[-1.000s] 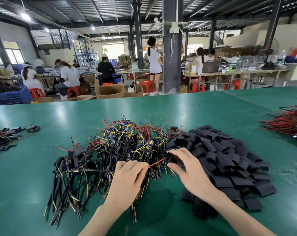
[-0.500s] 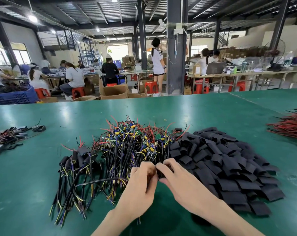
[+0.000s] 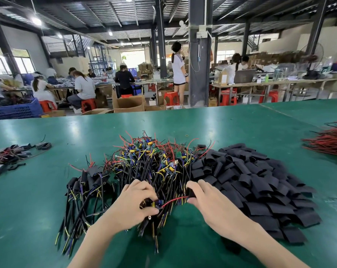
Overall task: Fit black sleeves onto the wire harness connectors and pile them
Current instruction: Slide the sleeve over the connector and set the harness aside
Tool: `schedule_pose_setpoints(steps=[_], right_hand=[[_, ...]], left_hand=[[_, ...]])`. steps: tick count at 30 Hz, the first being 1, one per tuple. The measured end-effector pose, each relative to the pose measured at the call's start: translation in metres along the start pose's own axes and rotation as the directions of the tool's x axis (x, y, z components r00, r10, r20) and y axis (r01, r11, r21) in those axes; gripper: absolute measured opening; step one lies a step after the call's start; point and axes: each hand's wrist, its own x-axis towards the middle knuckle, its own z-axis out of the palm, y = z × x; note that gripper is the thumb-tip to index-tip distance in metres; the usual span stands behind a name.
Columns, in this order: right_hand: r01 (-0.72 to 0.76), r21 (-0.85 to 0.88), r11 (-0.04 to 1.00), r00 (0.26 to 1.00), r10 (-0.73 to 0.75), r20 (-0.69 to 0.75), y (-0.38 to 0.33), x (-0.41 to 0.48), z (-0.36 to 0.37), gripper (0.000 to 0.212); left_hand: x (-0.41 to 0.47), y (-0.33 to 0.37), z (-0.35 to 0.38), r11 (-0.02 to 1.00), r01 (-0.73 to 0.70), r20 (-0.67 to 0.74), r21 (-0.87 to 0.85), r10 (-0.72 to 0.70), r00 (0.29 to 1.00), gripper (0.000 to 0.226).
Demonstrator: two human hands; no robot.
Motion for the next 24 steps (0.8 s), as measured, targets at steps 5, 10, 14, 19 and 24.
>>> schedule_pose_setpoints(steps=[5, 10, 14, 19, 24], right_hand=[[-0.016, -0.259, 0.966, 0.985, -0.029, -0.167, 0.001, 0.002, -0.008, 0.033], [0.051, -0.257, 0.965, 0.982, -0.095, -0.163, -0.002, 0.006, -0.006, 0.041], [0.069, -0.086, 0.994, 0.997, -0.071, -0.028, -0.011, 0.006, -0.004, 0.049], [0.088, -0.030, 0.996, 0.994, -0.089, -0.070, -0.008, 0.006, 0.001, 0.043], [0.069, 0.142, 0.987, 0.991, -0.052, -0.124, -0.008, 0.005, -0.008, 0.046]], left_hand=[[0.000, 0.009, 0.001, 0.987, 0.009, -0.092, -0.163, -0.024, 0.996, 0.019], [0.001, 0.025, 0.009, 0.979, -0.019, -0.176, -0.202, -0.017, 0.984, 0.017], [0.002, 0.043, 0.019, 0.981, -0.036, -0.278, -0.190, -0.018, 0.960, 0.020], [0.003, 0.056, 0.022, 0.971, -0.049, -0.335, -0.235, -0.033, 0.942, 0.022], [0.002, 0.057, 0.021, 0.960, -0.104, -0.313, -0.259, 0.018, 0.950, 0.023]])
